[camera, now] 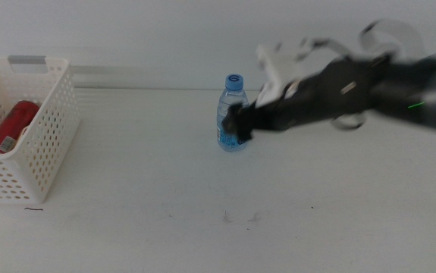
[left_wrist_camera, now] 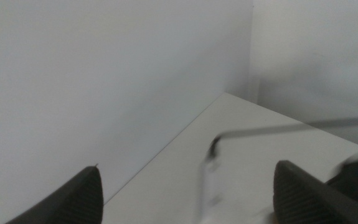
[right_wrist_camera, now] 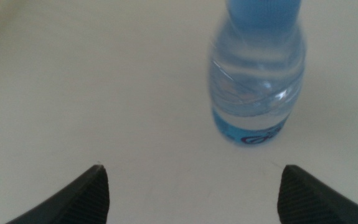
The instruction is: Use arms to grab the bottles and put them into the dustbin to the left of the table.
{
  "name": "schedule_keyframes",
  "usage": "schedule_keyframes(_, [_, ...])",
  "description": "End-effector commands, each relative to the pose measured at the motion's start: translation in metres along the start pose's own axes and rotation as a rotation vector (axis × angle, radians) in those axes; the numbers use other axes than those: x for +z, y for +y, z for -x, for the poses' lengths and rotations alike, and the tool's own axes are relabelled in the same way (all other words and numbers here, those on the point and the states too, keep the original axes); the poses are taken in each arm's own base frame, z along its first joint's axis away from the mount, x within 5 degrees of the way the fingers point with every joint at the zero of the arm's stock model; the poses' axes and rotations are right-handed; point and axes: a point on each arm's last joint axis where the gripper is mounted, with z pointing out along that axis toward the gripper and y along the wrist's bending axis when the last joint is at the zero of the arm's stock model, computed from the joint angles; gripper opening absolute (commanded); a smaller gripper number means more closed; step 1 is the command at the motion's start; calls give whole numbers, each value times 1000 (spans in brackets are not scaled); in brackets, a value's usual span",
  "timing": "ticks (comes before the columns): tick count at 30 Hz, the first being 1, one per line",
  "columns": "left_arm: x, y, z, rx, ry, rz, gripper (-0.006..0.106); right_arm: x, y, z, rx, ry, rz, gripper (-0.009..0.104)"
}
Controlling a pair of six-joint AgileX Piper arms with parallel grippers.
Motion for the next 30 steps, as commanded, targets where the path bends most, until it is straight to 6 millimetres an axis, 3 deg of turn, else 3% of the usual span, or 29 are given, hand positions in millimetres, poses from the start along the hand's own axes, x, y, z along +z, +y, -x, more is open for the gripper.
schedule_keyframes(1, [-2, 0, 3, -1, -21, 5, 94, -54, 10, 6, -47, 29, 21, 81])
schedule_keyframes(5, [-2, 0, 3, -1, -21, 5, 94, -127, 12, 13, -123, -1, -48, 78])
schedule_keyframes(9, [-2, 0, 3, -1, -21, 5, 94, -156, 8, 16, -83, -67, -122, 78])
schedule_keyframes(23, [-2, 1, 4, 6, -37, 22, 94, -165, 11, 21, -60, -131, -103, 78])
schedule_keyframes(26, [-7, 15, 4, 66, -35, 160, 94, -165, 11, 21, -60, -131, -103, 78])
schedule_keyframes(30, [-21, 21, -21, -60, 59, 231, 94, -165, 11, 21, -60, -131, -103, 78])
